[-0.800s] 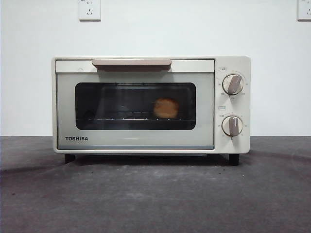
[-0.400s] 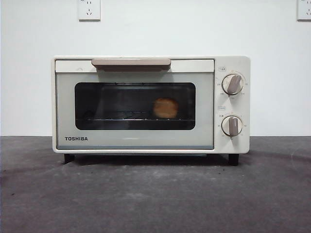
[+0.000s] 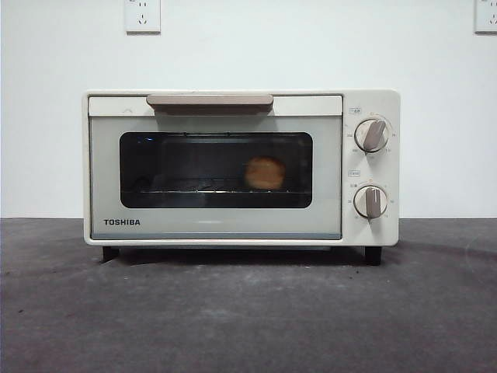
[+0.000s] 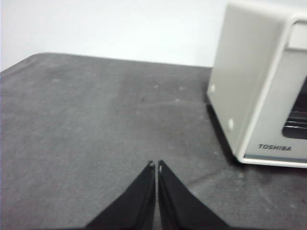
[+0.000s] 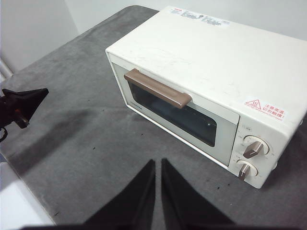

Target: The left arm flap open the oven, the right arm pick bread and place it into oven, the left arm flap close the oven

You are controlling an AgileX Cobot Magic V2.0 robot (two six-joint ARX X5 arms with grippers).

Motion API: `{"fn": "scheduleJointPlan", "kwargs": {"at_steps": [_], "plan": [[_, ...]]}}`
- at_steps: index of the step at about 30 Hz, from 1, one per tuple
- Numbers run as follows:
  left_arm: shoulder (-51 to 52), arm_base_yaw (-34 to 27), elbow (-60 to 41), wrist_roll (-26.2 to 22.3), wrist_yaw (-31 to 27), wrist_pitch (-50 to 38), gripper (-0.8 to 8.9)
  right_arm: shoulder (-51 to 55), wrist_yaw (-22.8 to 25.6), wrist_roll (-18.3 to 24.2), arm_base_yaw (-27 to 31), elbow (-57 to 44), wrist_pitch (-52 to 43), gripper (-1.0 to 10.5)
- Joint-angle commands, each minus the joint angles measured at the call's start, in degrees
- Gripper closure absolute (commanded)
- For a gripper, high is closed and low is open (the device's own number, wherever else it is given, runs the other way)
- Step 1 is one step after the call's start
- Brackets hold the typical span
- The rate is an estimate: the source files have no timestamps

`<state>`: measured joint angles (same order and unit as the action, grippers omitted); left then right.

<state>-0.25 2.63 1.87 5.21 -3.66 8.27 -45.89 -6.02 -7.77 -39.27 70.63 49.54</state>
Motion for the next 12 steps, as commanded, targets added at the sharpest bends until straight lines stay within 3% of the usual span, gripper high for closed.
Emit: {"fn": "scheduleJointPlan", "kwargs": {"at_steps": [1, 12], "plan": [[0.09, 0.0, -1.18, -0.24, -1.09, 2.01, 7.97, -0.35, 0.04, 0.31, -0.37, 0.96, -0.7, 9.3], [0.07, 0.0, -1.18, -0.22, -1.05, 2.01, 7.97, -0.33, 0.02, 0.31, -0.37, 0.96, -0.72, 9.3]]}}
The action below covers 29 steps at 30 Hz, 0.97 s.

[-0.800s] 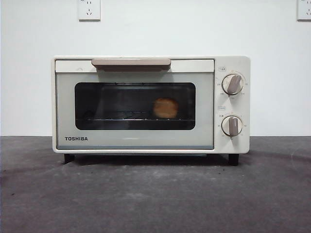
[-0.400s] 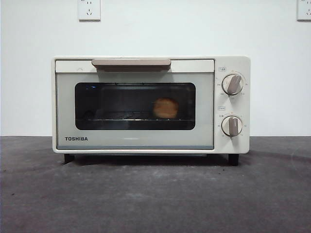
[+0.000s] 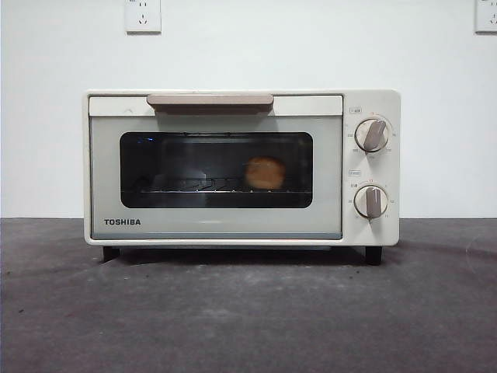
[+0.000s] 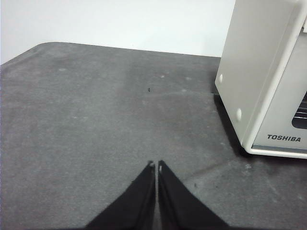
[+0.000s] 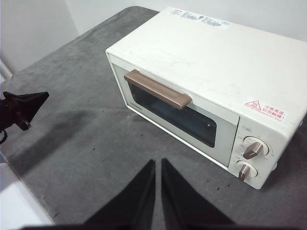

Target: The left arm flap open the oven, the right arm pick bread and place it into oven, the left arm flap close the oven

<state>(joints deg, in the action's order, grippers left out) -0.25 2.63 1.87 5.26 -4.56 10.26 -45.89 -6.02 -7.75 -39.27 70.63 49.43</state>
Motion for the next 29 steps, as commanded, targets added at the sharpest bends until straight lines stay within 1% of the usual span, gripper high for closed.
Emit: {"fn": "scheduleJointPlan", "kwargs": {"at_steps": [1, 12, 13, 14, 15, 17, 19, 22, 24, 26, 29], "plan": [[0.07, 0.0, -1.18, -0.26, -0.15, 0.02, 7.97, -0.33, 0.02, 0.28, -0.37, 0.96, -0.59, 9.3], [0.07, 0.0, -1.18, -0.26, -0.15, 0.02, 7.97, -0.33, 0.09, 0.33, -0.35, 0.94, -0.63, 9.3], [0.07, 0.0, -1.18, -0.26, -0.15, 0.02, 7.97, -0.13, 0.68, 0.5, -0.13, 0.83, -0.5, 9.3], [0.07, 0.0, -1.18, -0.26, -0.15, 0.02, 7.97, 0.66, 2.86, 1.33, 0.85, 0.63, -0.55, 9.3], [0.07, 0.0, -1.18, -0.26, -0.15, 0.02, 7.97, 1.66, 4.52, 1.95, 2.19, 0.39, -0.61, 9.3], [0.07, 0.0, -1.18, -0.26, -0.15, 0.02, 7.97, 3.54, 4.85, 2.34, 6.54, -0.79, -0.87, 9.3], [0.07, 0.0, -1.18, -0.26, -0.15, 0.04, 7.97, 6.01, 4.09, 2.19, 12.48, -3.06, -0.83, 9.3], [0.07, 0.0, -1.18, -0.26, -0.15, 0.04, 7.97, 10.73, 4.24, 0.98, 21.81, -8.92, -2.45, 9.3], [0.07, 0.0, -1.18, -0.26, -0.15, 0.04, 7.97, 14.56, 5.01, 0.98, 27.56, -14.86, -5.62, 9.3], [0.07, 0.0, -1.18, -0.26, -0.15, 0.04, 7.97, 18.49, 4.96, 1.44, 32.02, -21.31, -10.43, 9.3], [0.07, 0.0, -1.18, -0.26, -0.15, 0.04, 7.97, 25.2, 4.55, 1.4, 36.81, -32.54, -19.45, 9.3]]}}
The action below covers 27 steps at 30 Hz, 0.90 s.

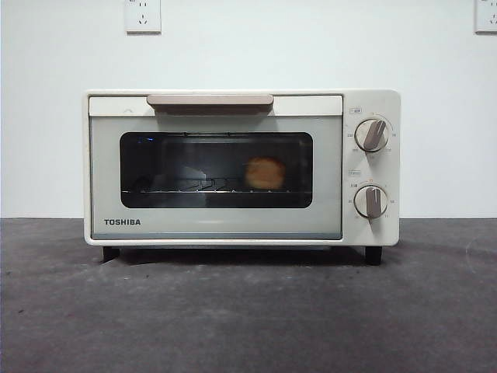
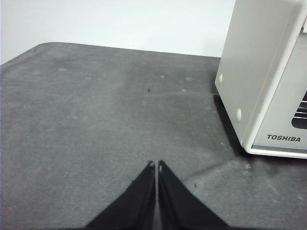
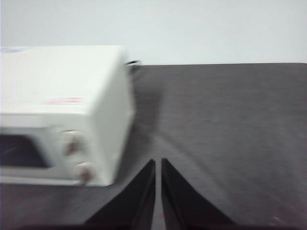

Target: The left arm flap open the oven, the right arm pick bread and place it into oven, the left arm flap close the oven

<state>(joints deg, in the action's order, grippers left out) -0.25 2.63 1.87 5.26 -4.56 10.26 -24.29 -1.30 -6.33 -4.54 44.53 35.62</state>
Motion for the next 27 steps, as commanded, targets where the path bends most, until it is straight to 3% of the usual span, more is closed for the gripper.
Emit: {"fn": "scheduleJointPlan", "kwargs": {"at_steps": [1, 8, 13, 18, 22, 27], "plan": [[0.07, 0.0, -1.18, -0.26, -0.15, 0.04, 7.97, 5.9, -0.15, 0.02, 3.19, -10.4, -8.81, 9.3], [0.07, 0.0, -1.18, -0.26, -0.15, 0.04, 7.97, 17.35, -0.13, 2.56, 5.86, -32.65, -23.56, 9.3], [0.07, 0.0, -1.18, -0.26, -0.15, 0.04, 7.97, 21.31, -0.11, 2.56, 5.86, -42.21, -29.83, 9.3], [0.07, 0.0, -1.18, -0.26, -0.15, 0.02, 7.97, 24.06, 0.09, 3.5, 5.88, -43.98, -25.09, 9.3], [0.07, 0.0, -1.18, -0.26, -0.15, 0.04, 7.97, 24.09, 0.04, 6.78, 5.88, -43.98, -25.18, 9.3], [0.07, 0.0, -1.18, -0.26, -0.15, 0.04, 7.97, 24.09, -0.2, 6.99, 5.86, -43.95, -25.68, 9.3]]}}
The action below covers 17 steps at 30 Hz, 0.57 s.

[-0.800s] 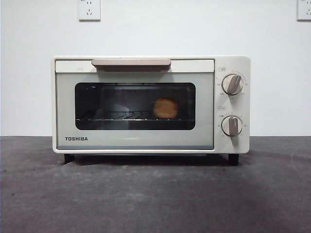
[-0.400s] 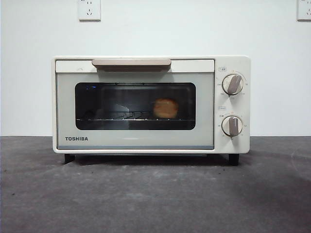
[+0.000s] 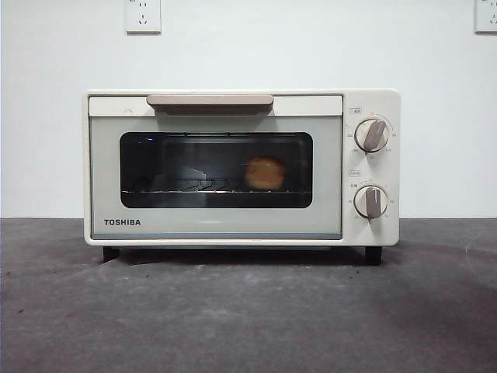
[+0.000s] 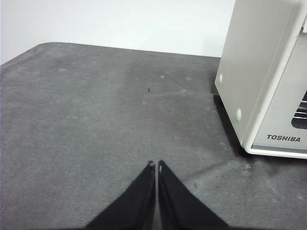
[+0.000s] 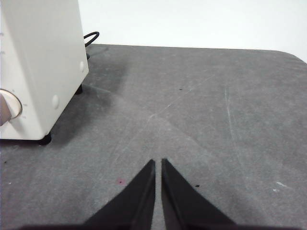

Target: The left arm flap open the oven, the right arm pick bread and place it into oven, the left arm flap close the oven

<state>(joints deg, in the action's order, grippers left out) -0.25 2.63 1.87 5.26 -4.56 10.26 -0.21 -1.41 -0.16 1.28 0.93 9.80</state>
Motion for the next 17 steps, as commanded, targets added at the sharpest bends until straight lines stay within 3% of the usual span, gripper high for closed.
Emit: {"fn": "scheduleJointPlan", "kwargs": {"at_steps": [1, 17], "plan": [[0.07, 0.0, -1.18, -0.26, -0.15, 0.04, 7.97, 0.0, -0.04, 0.83, 0.04, -0.35, -0.2, 9.3], [0.07, 0.0, -1.18, -0.26, -0.15, 0.04, 7.97, 0.0, -0.04, 0.83, 0.04, -0.35, -0.96, 9.3]]}}
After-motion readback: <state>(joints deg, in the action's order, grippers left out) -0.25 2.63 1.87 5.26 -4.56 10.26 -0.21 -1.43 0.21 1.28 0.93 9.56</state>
